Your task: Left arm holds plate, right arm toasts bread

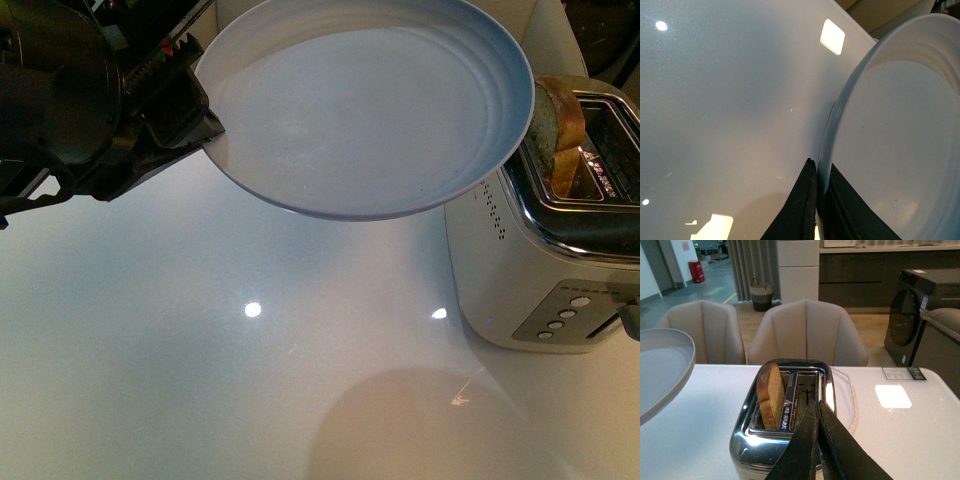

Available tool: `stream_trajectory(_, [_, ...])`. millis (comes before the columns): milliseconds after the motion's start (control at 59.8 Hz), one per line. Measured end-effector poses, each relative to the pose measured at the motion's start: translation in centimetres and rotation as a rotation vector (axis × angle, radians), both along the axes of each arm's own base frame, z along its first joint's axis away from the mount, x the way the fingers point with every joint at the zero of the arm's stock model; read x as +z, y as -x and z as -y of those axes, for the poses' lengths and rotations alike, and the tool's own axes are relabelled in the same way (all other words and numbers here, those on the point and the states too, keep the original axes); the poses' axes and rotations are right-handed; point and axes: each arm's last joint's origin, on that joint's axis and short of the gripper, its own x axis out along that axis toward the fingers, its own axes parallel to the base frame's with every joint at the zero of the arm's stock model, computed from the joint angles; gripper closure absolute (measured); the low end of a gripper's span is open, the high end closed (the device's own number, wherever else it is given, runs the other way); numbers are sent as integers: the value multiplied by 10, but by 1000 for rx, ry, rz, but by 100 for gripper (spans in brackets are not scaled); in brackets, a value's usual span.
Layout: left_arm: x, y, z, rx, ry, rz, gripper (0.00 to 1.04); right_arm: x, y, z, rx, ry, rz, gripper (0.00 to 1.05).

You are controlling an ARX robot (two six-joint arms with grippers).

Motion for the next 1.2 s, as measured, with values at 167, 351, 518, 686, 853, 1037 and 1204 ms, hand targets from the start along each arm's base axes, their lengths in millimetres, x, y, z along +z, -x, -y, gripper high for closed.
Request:
stream_trajectory(167, [0, 0, 0, 0, 0, 0, 102, 0, 2, 0, 0, 0, -1, 103])
stream_trajectory(351, [0, 0, 0, 1, 0, 0, 102, -4, 13, 0, 0, 0, -14, 103])
stream_trajectory(518, [0, 0, 0, -1, 1, 1, 102, -3, 14, 0, 0, 0, -6, 103])
stream_trajectory(686, [1, 0, 0, 0, 1, 1, 102, -3, 14, 0, 0, 0, -6, 91])
stream_trajectory(853, [1, 0, 0, 0, 1, 2, 102, -3, 14, 0, -1, 0, -6, 63])
stream_trajectory(1037, [1, 0, 0, 0, 1, 2, 102, -3, 14, 0, 0, 0, -6, 30])
stream_trajectory(1204, [1, 0, 0, 0, 1, 2, 102, -3, 14, 0, -1, 0, -6, 7])
